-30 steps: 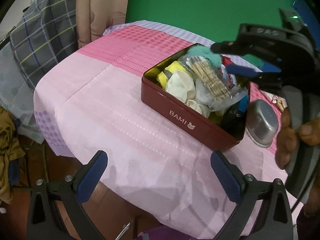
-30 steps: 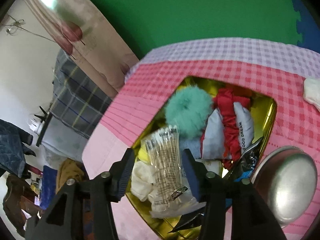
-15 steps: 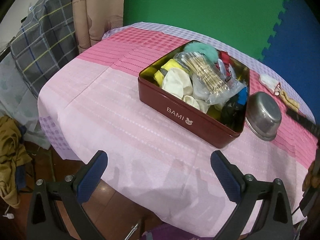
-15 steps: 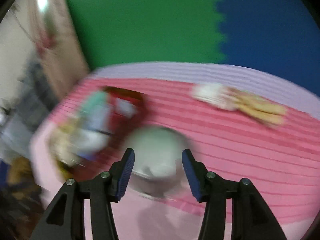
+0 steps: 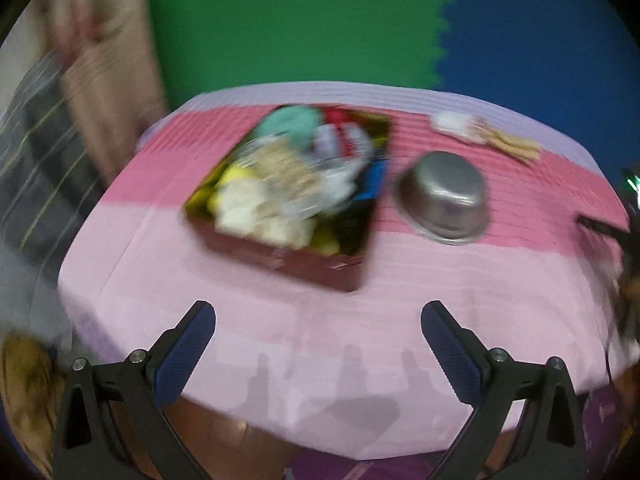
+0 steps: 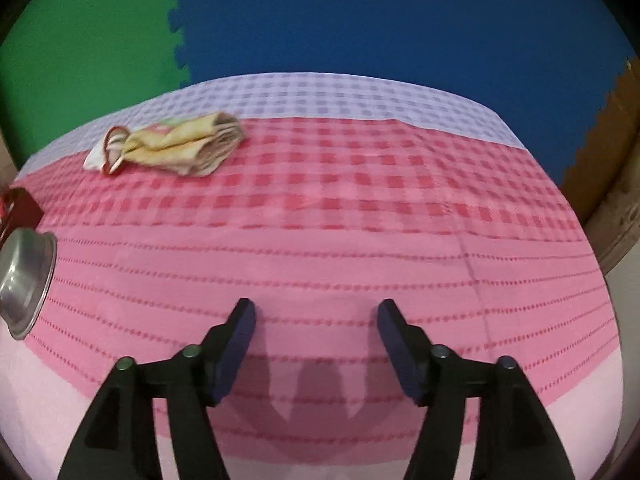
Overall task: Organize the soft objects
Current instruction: 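Grasp the white red-trimmed sock with the left gripper and lift it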
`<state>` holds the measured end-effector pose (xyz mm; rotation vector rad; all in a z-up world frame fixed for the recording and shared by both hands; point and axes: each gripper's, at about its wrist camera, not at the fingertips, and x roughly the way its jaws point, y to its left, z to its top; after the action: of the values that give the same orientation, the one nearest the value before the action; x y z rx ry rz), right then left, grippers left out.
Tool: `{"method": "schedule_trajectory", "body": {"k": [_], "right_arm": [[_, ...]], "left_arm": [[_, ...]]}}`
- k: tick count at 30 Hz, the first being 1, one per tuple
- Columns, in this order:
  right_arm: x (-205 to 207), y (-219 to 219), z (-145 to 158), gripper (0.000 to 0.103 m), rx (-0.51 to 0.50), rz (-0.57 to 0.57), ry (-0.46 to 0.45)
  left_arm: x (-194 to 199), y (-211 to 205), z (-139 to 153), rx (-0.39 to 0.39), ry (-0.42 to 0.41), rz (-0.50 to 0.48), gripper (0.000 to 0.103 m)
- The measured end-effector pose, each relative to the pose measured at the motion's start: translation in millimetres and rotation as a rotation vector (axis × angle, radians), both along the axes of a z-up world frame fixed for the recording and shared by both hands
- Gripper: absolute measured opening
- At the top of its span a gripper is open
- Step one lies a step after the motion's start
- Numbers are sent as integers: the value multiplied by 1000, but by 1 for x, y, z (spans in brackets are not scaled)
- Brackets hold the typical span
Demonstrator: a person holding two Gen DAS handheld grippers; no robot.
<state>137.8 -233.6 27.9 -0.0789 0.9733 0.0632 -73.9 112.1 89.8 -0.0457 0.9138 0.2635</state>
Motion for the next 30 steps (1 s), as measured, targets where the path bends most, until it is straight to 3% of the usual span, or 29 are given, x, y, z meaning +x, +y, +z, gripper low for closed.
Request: {"method": "schedule_trajectory", "body": {"k": [2, 6, 11, 13, 16, 18, 21, 25, 27, 30], "right_arm": [[3, -5, -3, 81, -7, 9, -19], [3, -10, -2, 82, -4, 11, -21], [3, -6, -2, 82, -2, 12, -21], [0, -10, -1, 82, 3, 23, -21], [1, -11, -1, 82, -6, 17, -23], [0, -13, -2, 82, -5, 16, -24], [-2, -14, 0, 82, 6, 15, -24], [-5, -11, 0, 82, 5, 12, -25], [-4, -9, -1, 82, 5, 11, -24], [-4, -9, -1, 82, 6, 10, -23]], "left_arm": [[13, -18, 9, 41, -1, -108, 102], [44, -46, 26, 97, -9, -295, 102], [101, -71, 45, 85, -26, -548, 102], [125, -83, 48, 142, -52, -656, 102], [161, -105, 39, 299, -86, -858, 101], [190, -118, 25, 378, -45, -982, 101], [231, -125, 10, 394, 26, -1088, 91], [272, -125, -8, 407, 30, -1233, 79], [296, -126, -20, 465, 62, -1243, 78], [330, -121, -35, 425, 110, -1268, 71]]}}
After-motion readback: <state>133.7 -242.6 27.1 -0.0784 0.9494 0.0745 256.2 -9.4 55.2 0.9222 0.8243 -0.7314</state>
